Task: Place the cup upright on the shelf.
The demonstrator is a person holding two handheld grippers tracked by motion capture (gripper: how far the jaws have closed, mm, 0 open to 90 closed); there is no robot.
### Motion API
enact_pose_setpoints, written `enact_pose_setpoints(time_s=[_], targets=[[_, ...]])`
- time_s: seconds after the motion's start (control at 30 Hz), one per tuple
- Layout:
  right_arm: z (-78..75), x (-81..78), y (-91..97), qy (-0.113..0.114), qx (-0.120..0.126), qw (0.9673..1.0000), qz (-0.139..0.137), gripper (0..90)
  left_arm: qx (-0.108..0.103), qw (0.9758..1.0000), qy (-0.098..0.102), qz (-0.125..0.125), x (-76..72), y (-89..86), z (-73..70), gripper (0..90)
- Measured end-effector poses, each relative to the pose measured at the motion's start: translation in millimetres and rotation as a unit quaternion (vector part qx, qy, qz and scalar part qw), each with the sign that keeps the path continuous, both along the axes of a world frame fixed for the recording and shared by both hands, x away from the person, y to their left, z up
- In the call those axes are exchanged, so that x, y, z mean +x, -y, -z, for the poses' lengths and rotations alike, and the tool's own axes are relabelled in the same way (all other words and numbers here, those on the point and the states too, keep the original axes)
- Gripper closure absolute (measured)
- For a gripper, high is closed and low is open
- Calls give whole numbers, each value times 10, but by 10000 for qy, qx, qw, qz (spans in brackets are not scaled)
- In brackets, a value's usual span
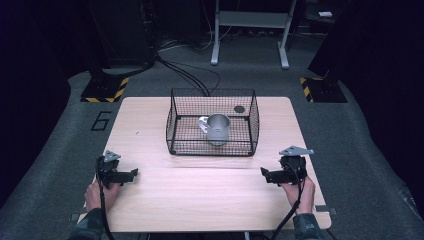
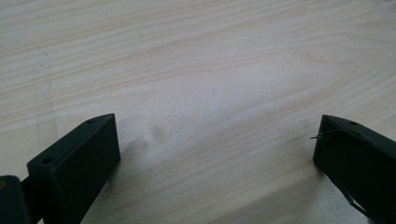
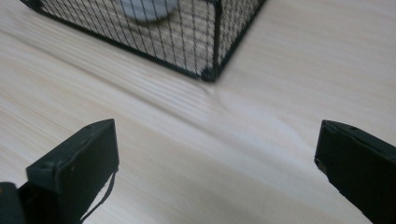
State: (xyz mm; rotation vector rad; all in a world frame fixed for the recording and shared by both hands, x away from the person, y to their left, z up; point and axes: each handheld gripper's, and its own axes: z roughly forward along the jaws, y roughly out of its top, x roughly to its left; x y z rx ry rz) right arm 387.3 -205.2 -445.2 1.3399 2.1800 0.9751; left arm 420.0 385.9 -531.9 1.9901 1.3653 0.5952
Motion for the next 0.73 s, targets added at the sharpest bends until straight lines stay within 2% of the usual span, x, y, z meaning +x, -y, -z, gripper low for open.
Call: enact_pose_setpoints(time_s=[0.1, 0.23, 0.37, 0.53, 0.6, 0.67, 0.73], targets=[[172, -65, 98, -119, 24, 9998, 172, 0, -1, 10000, -18, 14, 0, -2, -3, 5], [401, -150, 232, -250, -70, 9990, 376, 0, 7, 10000, -62, 39, -2, -5, -9, 4], [613, -216, 332, -418, -127, 9970, 642, 0, 12, 10000, -29, 14, -1, -2, -5, 4], [793, -256, 411, -380, -303, 9964, 698, 0, 12, 10000, -63, 35, -2, -5, -10, 4], [829, -268, 451, -216, -172, 9974, 669, 0, 14, 10000, -60, 36, -2, -6, -10, 4], [854, -286, 467, -61, -159, 9977, 661, 0, 3, 10000, -36, 25, -1, -4, -5, 4], [850, -283, 469, -103, -147, 9979, 625, 0, 12, 10000, -28, 12, -2, -2, -5, 4]])
